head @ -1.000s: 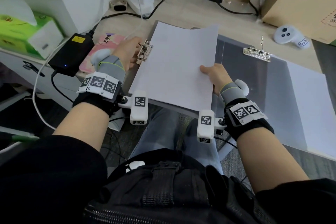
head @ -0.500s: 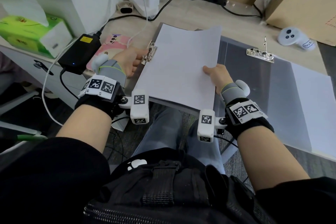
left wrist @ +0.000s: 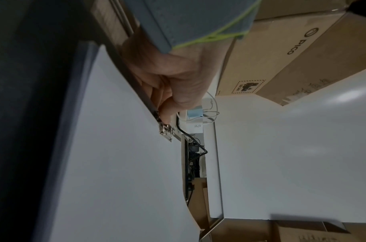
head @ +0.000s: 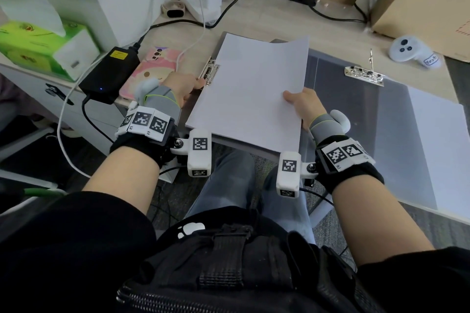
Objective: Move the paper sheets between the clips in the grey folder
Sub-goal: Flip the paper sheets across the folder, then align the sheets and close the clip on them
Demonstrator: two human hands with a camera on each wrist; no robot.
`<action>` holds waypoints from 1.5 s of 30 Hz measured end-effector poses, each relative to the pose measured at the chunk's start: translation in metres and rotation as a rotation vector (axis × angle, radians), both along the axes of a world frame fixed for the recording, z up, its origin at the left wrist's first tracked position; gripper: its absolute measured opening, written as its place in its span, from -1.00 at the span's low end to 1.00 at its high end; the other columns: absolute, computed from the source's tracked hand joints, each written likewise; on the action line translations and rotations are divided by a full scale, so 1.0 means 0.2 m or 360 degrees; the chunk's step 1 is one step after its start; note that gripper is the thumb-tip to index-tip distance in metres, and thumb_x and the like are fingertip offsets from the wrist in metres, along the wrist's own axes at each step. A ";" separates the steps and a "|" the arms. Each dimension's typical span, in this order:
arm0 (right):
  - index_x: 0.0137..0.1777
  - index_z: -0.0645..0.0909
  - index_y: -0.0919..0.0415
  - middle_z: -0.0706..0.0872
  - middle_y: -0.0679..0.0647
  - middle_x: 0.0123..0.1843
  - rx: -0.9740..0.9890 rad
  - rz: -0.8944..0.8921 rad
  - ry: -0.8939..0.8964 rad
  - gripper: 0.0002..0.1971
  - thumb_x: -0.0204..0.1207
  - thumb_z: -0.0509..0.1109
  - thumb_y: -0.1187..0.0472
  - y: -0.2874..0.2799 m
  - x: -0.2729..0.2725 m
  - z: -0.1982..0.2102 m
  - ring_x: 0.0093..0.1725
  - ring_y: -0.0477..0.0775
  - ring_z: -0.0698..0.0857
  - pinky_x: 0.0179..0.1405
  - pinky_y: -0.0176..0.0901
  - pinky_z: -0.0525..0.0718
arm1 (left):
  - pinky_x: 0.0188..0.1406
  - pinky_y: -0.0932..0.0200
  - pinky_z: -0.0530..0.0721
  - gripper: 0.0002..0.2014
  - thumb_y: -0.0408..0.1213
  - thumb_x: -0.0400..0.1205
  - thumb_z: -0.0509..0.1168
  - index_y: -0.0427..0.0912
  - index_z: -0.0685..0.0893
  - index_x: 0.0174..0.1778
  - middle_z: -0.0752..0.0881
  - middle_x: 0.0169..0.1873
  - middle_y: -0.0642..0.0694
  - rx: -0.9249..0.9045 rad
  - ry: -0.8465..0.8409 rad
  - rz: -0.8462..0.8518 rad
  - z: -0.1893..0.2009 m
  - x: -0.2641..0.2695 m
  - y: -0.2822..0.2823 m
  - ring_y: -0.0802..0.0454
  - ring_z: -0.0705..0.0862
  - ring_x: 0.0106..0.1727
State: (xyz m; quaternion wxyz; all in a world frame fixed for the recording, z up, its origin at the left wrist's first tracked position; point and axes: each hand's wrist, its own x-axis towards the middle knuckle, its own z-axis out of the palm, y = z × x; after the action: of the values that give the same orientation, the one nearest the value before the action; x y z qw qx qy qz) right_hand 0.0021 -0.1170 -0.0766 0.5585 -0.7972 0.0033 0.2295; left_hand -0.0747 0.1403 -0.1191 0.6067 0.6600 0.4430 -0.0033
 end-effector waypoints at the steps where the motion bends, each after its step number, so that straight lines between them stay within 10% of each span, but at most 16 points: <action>1: 0.34 0.50 0.42 0.69 0.27 0.12 0.0006 -0.0006 0.0010 -0.65 0.58 0.29 0.33 0.00 0.00 0.01 -0.01 0.21 0.68 0.24 0.19 0.65 | 0.23 -0.06 0.62 -0.72 -0.10 0.36 0.43 -0.19 0.69 -0.11 0.71 0.09 -0.18 0.0012 -0.0016 0.0011 0.05 -0.02 -0.03 -0.10 0.59 -0.02; 6: 0.38 0.45 0.36 0.69 0.21 0.27 -0.0051 -0.0129 -0.0026 -0.50 0.47 0.43 0.24 0.00 0.01 0.01 0.09 0.21 0.74 0.21 0.14 0.71 | 0.10 -0.02 0.73 -0.40 -0.08 0.25 0.47 -0.28 0.61 0.17 0.75 0.07 -0.14 0.0088 -0.0011 0.0105 0.06 -0.03 -0.05 -0.08 0.70 -0.07; 9: 0.37 0.44 0.31 0.66 0.07 0.21 -0.0235 -0.0167 -0.0173 -0.44 0.40 0.50 0.20 -0.03 0.02 0.01 0.16 0.14 0.71 0.24 0.09 0.69 | -0.11 0.17 0.61 -0.63 -0.20 0.47 0.41 -0.26 0.65 0.17 0.71 -0.02 -0.17 0.0245 -0.0064 0.0040 0.17 -0.07 -0.14 -0.04 0.61 -0.15; 16: 0.53 0.36 0.22 0.65 0.19 0.33 -0.0428 -0.0115 -0.0297 -0.32 0.40 0.48 0.26 -0.11 -0.01 0.02 0.34 0.21 0.63 0.27 0.15 0.67 | 0.18 0.09 0.63 -0.69 -0.41 0.45 0.34 -0.24 0.70 0.13 0.74 0.19 -0.21 0.0780 -0.0089 0.0014 0.24 -0.06 -0.22 -0.18 0.69 0.22; 22: 0.23 0.65 0.23 0.70 0.10 -0.02 -0.0319 -0.0068 -0.0264 -0.56 0.32 0.50 0.41 -0.17 -0.05 0.01 0.12 0.24 0.75 0.16 0.17 0.73 | 0.25 0.14 0.54 -0.59 -0.32 0.52 0.31 -0.15 0.58 0.32 0.64 0.32 -0.16 0.0933 -0.0146 -0.0209 0.27 -0.03 -0.33 -0.17 0.60 0.33; 30: 0.07 0.62 0.32 0.68 0.14 -0.30 -0.0138 0.0143 -0.0041 -0.73 0.40 0.46 0.53 -0.30 -0.14 0.06 -0.64 -0.12 0.69 -0.59 -0.37 0.71 | 0.15 0.25 0.51 -0.68 -0.33 0.49 0.31 -0.09 0.70 0.17 0.65 0.32 -0.08 0.0965 -0.0351 -0.0468 0.29 0.03 -0.57 -0.07 0.60 0.33; 40: 0.07 0.56 0.31 0.67 -0.01 -0.68 0.0010 -0.0121 -0.0103 -0.76 0.43 0.43 0.50 -0.66 -0.07 0.06 -0.69 -0.18 0.66 -0.62 -0.37 0.68 | 0.19 0.29 0.51 -0.74 -0.41 0.50 0.31 -0.20 0.73 0.08 0.76 0.14 -0.15 0.0759 -0.0607 -0.0919 0.32 0.21 -1.02 -0.02 0.67 0.22; 45: 0.10 0.66 0.38 0.67 0.16 -0.38 -0.0116 -0.0644 -0.0305 -0.72 0.36 0.41 0.47 -0.94 0.02 0.04 -0.59 -0.12 0.67 -0.38 -0.17 0.79 | 0.23 0.15 0.60 -0.77 -0.44 0.51 0.33 -0.25 0.74 0.06 0.77 0.07 -0.21 0.0644 -0.0677 -0.1169 0.31 0.32 -1.30 0.03 0.67 0.01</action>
State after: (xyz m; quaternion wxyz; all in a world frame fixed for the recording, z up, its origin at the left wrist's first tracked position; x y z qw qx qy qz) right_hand 0.0061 -0.3053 -0.0684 0.5618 -0.8180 0.1183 0.0357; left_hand -0.0100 -0.1203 -0.0573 0.5018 0.8642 0.0377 0.0040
